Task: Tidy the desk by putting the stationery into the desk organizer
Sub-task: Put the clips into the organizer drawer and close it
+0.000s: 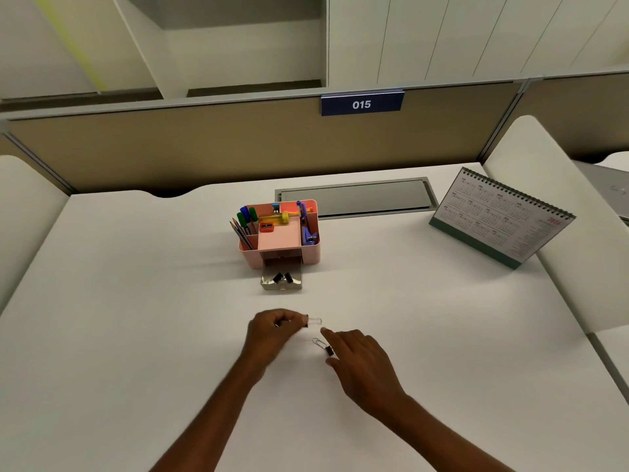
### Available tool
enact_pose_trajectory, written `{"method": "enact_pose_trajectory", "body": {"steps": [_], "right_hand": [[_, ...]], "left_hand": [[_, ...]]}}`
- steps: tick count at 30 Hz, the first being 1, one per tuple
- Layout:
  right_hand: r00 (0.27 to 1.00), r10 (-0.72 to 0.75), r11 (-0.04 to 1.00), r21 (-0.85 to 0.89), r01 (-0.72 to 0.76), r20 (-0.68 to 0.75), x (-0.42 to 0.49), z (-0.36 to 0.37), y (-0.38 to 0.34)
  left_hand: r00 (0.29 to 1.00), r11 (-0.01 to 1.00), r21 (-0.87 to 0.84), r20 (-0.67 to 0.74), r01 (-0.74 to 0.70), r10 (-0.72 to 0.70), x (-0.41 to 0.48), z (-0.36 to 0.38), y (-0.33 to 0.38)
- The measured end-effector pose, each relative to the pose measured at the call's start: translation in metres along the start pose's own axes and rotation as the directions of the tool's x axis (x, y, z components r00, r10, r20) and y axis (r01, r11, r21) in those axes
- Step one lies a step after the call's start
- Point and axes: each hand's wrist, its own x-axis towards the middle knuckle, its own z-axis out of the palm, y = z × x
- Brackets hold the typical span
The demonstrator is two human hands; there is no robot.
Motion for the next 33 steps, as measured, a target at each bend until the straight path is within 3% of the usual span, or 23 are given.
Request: {"method": "enact_pose_trajectory", "body": {"steps": [5, 9, 15, 19, 27, 33], "right_hand": [[1.000, 0.020, 0.999, 0.028, -0.020, 0.019, -0.009, 0.004, 0.003], [0.998, 0.031, 0.998, 0.045, -0.033, 0.058, -0.013, 0.006, 0.002], [0.994, 0.060, 0.997, 0.037, -0.064, 0.096, -0.013, 0.006, 0.005], [0.993, 0.071, 0.997, 0.036, -0.075, 0.089, -0.012, 0.004, 0.010], [0.991, 0.099, 0.994, 0.029, -0.102, 0.091, -0.006, 0.008, 0.018], [0.973, 0.167, 0.986, -0.030, -0.164, 0.162, 0.012, 0.014, 0.015]], "left_hand": [[0.949, 0.994, 0.095, -0.306, -0.047, 0.074, 0.049, -0.030, 0.020], [0.916, 0.950, 0.312, -0.382, 0.001, 0.125, 0.088, -0.035, 0.030], [0.952, 0.797, 0.591, -0.297, 0.125, 0.071, 0.131, -0.019, 0.028], [0.966, 0.719, 0.677, -0.256, 0.154, 0.034, 0.140, -0.010, 0.029], [0.973, 0.682, 0.715, -0.229, 0.153, 0.022, 0.142, -0.004, 0.028], [0.967, 0.719, 0.676, -0.254, 0.160, 0.023, 0.143, -0.006, 0.028]]}}
